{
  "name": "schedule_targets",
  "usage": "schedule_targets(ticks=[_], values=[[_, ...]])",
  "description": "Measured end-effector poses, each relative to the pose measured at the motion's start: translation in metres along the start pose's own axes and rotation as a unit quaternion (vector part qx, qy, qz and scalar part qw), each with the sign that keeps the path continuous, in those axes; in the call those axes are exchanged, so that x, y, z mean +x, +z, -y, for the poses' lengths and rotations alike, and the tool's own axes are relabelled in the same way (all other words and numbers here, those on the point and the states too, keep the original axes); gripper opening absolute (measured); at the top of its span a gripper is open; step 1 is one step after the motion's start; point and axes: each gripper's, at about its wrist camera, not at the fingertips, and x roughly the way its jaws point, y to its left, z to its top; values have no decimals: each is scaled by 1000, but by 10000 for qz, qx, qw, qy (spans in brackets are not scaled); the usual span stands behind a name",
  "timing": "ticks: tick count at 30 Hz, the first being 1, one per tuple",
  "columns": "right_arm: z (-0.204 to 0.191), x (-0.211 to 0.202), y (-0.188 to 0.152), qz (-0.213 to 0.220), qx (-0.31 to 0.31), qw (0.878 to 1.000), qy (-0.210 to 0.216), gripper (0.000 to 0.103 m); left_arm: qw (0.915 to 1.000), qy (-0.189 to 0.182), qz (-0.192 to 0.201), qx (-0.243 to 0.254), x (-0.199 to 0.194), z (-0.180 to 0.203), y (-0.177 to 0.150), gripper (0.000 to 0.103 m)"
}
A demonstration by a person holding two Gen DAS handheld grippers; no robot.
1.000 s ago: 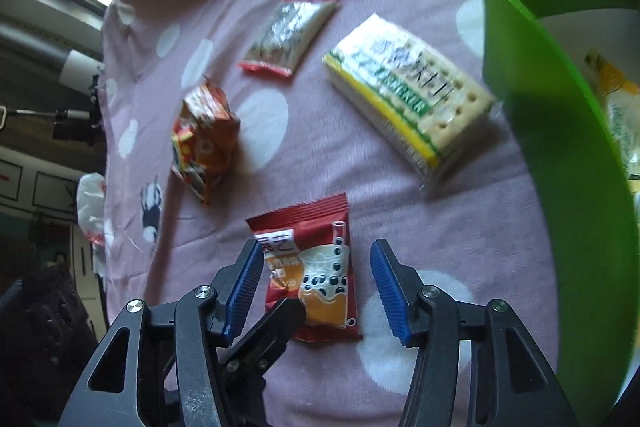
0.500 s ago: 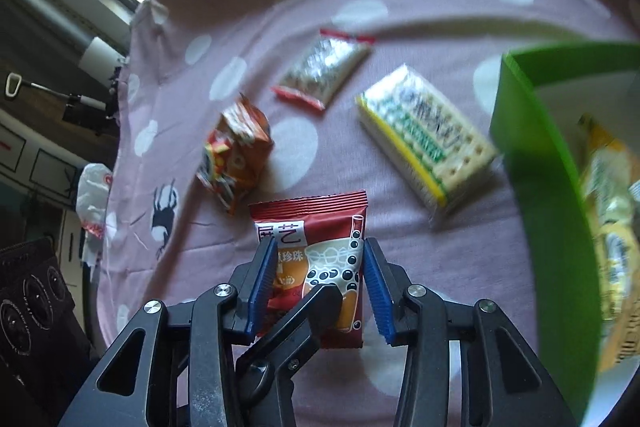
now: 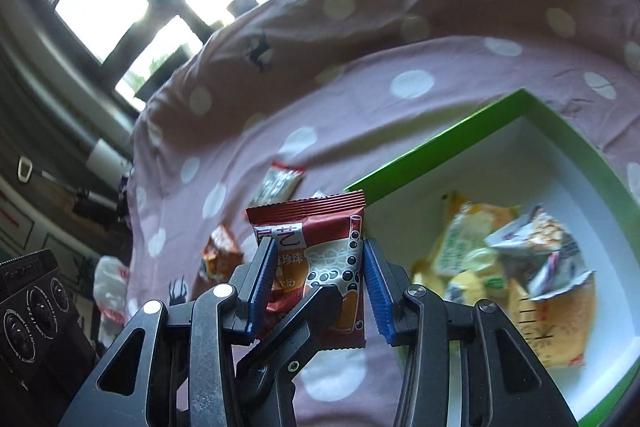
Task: Organize snacks
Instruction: 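Lift the red bag with the right gripper toward the green box, then lower the red bag into the box and open the right gripper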
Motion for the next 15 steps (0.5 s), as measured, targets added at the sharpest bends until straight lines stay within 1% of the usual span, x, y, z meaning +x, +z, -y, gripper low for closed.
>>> schedule_targets(ticks=[6,10,15], values=[[39,-16,8,193,517,9984,-74,47,9991,-164,-203,334,26,30,9,38],[58,-18,7,181,811,9965,-72,47,9980,-190,-373,484,37,44,9,38],[76,-13,6,77,1094,9939,-132,47,9964,-219,-640,516,54,52,8,38]])
